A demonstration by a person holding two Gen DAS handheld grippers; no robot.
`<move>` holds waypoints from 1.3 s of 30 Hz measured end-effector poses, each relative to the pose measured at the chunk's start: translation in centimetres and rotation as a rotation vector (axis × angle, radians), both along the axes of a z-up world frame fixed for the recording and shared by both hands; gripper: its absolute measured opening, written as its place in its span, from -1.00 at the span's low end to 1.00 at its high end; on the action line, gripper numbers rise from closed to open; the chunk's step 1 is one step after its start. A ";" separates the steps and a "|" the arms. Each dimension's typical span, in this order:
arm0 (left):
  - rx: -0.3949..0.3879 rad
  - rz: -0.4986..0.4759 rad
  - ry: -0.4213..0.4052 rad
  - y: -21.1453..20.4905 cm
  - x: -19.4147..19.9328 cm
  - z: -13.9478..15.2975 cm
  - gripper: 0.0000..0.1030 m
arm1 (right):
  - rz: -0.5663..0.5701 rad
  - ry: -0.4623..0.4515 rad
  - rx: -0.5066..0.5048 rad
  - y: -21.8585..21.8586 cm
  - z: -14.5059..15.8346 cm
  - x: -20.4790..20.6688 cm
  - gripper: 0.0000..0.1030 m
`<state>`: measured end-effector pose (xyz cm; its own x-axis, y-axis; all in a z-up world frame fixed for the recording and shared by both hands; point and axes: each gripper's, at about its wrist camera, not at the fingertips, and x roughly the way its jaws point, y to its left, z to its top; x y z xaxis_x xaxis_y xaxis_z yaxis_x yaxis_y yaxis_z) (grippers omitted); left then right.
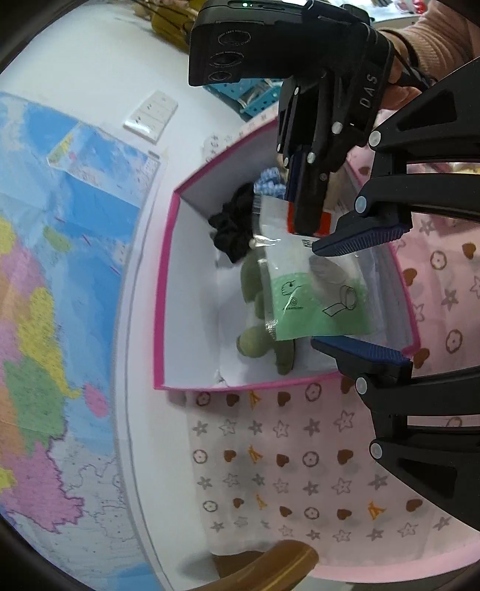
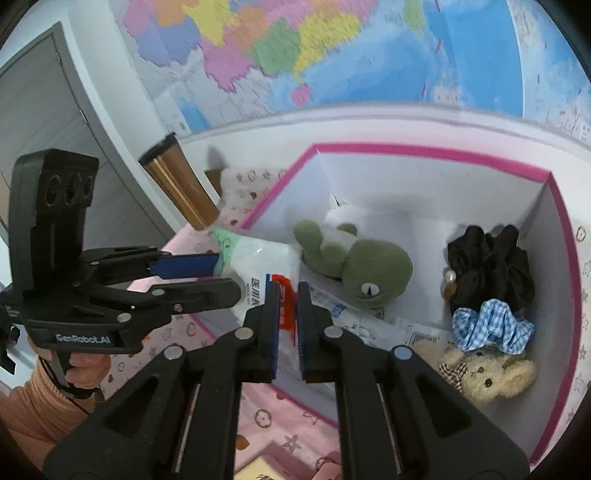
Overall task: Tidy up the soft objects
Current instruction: 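Lift the tape bag over the pink box and open the right gripper, then reach the right gripper to the pink flower tissue pack and grasp it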
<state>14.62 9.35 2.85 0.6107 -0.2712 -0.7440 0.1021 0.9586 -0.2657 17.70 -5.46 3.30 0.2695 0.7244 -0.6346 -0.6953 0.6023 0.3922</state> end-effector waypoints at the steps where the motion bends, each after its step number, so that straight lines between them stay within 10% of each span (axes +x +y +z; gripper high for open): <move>1: 0.002 0.005 0.009 0.1 0.2 -0.3 -0.15 | 0.000 0.011 -0.017 0.2 -0.3 0.2 -0.74; 5: 0.001 0.043 0.006 0.5 0.6 -0.2 -0.15 | -0.033 0.053 -0.107 1.0 -1.9 1.2 -0.13; 24: -0.042 -0.064 -0.199 -2.2 -7.8 2.7 0.04 | 0.005 -0.055 0.071 -6.9 2.3 -5.2 -0.13; 39: -0.043 -0.267 -0.017 -10.4 -9.8 -4.0 0.04 | -0.083 0.069 0.014 -13.4 -3.7 -8.8 -0.13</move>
<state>4.82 -1.06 -1.18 0.5256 -0.4557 -0.7184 0.3543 0.8850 -0.3021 8.90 -18.84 -0.38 0.2850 0.7104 -0.6435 -0.6139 0.6509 0.4466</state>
